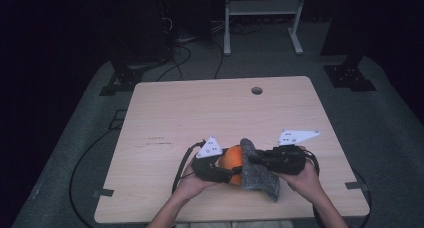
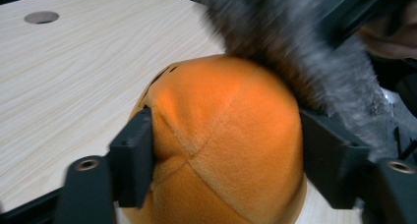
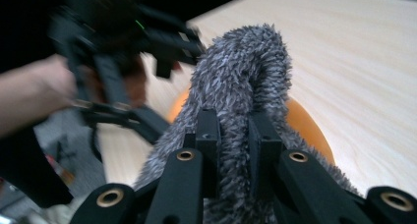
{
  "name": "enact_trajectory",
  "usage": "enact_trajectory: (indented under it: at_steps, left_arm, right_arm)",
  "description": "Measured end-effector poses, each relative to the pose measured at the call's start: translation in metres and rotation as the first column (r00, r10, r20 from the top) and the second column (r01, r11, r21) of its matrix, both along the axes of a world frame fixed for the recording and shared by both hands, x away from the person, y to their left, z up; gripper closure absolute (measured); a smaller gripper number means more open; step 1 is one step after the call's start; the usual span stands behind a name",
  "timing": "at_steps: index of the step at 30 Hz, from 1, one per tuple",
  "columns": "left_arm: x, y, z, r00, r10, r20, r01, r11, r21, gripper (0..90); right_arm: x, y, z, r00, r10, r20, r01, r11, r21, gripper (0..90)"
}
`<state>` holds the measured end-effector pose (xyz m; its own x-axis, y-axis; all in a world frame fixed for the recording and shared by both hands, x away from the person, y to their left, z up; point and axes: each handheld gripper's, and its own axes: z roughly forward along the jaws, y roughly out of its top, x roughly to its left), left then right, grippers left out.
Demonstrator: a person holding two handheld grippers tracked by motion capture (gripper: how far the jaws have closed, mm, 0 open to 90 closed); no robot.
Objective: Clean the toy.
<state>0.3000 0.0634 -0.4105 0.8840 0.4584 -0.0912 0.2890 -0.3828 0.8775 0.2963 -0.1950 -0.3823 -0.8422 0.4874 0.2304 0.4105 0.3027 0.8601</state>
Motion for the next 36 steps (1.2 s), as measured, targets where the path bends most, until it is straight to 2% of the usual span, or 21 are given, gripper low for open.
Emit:
enact_trajectory:
  at_steps: [2, 6, 9, 11, 13, 16, 17, 20, 24, 26, 28, 30, 32, 33, 34, 35, 36]
  left_arm:
    - [0.000, 0.002, -0.001, 0.9995, -0.028, -0.012, 0.027, 0.9996, -0.003, 21.7]
    - [0.002, 0.009, -0.002, 0.9976, -0.062, 0.031, 0.063, 0.9973, -0.037, 15.8]
    - [0.007, 0.009, -0.009, 0.9981, -0.056, 0.026, 0.056, 0.9982, -0.018, 12.8]
    - [0.010, 0.009, -0.016, 0.9984, -0.054, 0.018, 0.054, 0.9985, -0.011, 11.8]
    - [0.014, 0.008, -0.022, 0.9981, -0.062, 0.001, 0.062, 0.9976, -0.033, 9.3]
    - [0.020, 0.005, -0.031, 0.9949, -0.069, -0.073, 0.062, 0.9932, -0.099, 9.0]
    - [0.019, 0.004, -0.032, 0.9943, -0.067, -0.083, 0.057, 0.9922, -0.111, 9.4]
    - [0.011, 0.002, -0.022, 0.9952, -0.071, -0.068, 0.063, 0.9913, -0.115, 20.1]
    - [0.004, 0.006, 0.000, 0.9921, -0.065, -0.107, 0.046, 0.9847, -0.168, 24.4]
    - [0.002, 0.014, 0.012, 0.9883, -0.059, -0.141, 0.031, 0.9803, -0.195, 26.2]
    - [0.001, 0.019, 0.020, 0.9857, -0.063, -0.156, 0.031, 0.9796, -0.199, 26.4]
    - [-0.001, 0.019, 0.020, 0.9903, -0.064, -0.123, 0.044, 0.9856, -0.163, 26.3]
    - [-0.002, 0.017, 0.016, 0.9915, -0.085, -0.099, 0.071, 0.9880, -0.137, 26.3]
    - [-0.003, 0.015, 0.014, 0.9930, -0.094, -0.071, 0.086, 0.9902, -0.110, 25.9]
    - [-0.004, 0.013, 0.012, 0.9956, -0.090, -0.025, 0.088, 0.9930, -0.078, 24.5]
    - [-0.005, 0.012, 0.011, 0.9960, -0.089, 0.009, 0.090, 0.9946, -0.053, 22.0]
    - [-0.006, 0.012, 0.011, 0.9955, -0.089, 0.032, 0.091, 0.9949, -0.045, 19.9]
  right_arm:
    - [0.005, -0.001, -0.009, 0.9996, -0.008, -0.028, 0.008, 1.000, -0.006, 77.5]
    - [0.010, -0.015, -0.018, 0.9969, -0.058, -0.053, 0.058, 0.998, 0.005, 77.4]
    - [0.013, -0.024, -0.020, 0.9941, -0.090, -0.061, 0.091, 0.996, 0.014, 77.3]
    - [0.015, -0.028, -0.022, 0.9931, -0.082, -0.084, 0.085, 0.996, 0.029, 77.3]
    - [0.016, -0.030, -0.023, 0.9932, -0.076, -0.088, 0.079, 0.996, 0.031, 77.3]
    - [0.017, -0.031, -0.024, 0.9939, -0.069, -0.086, 0.073, 0.997, 0.036, 77.3]
    - [0.017, -0.031, -0.025, 0.9931, -0.073, -0.092, 0.077, 0.996, 0.041, 77.3]
    - [0.015, -0.032, -0.022, 0.9923, -0.086, -0.089, 0.092, 0.994, 0.063, 77.8]
    - [0.010, -0.028, -0.010, 0.9942, -0.085, -0.065, 0.092, 0.990, 0.106, 78.1]
    - [0.010, -0.030, -0.006, 0.9937, -0.069, -0.089, 0.082, 0.985, 0.152, 78.1]
    - [0.013, -0.030, -0.008, 0.9887, -0.062, -0.136, 0.085, 0.982, 0.168, 78.2]
    - [0.017, -0.028, -0.016, 0.9820, -0.092, -0.165, 0.113, 0.986, 0.120, 78.2]
    - [0.021, -0.024, -0.028, 0.9734, -0.105, -0.204, 0.122, 0.990, 0.072, 78.1]
    - [0.023, -0.020, -0.034, 0.9716, -0.100, -0.215, 0.114, 0.992, 0.055, 78.0]
    - [0.024, -0.017, -0.037, 0.9712, -0.088, -0.221, 0.103, 0.993, 0.054, 78.0]
    - [0.024, -0.015, -0.038, 0.9724, -0.091, -0.215, 0.105, 0.993, 0.052, 77.9]
    - [0.024, -0.015, -0.037, 0.9733, -0.092, -0.210, 0.105, 0.993, 0.051, 77.7]
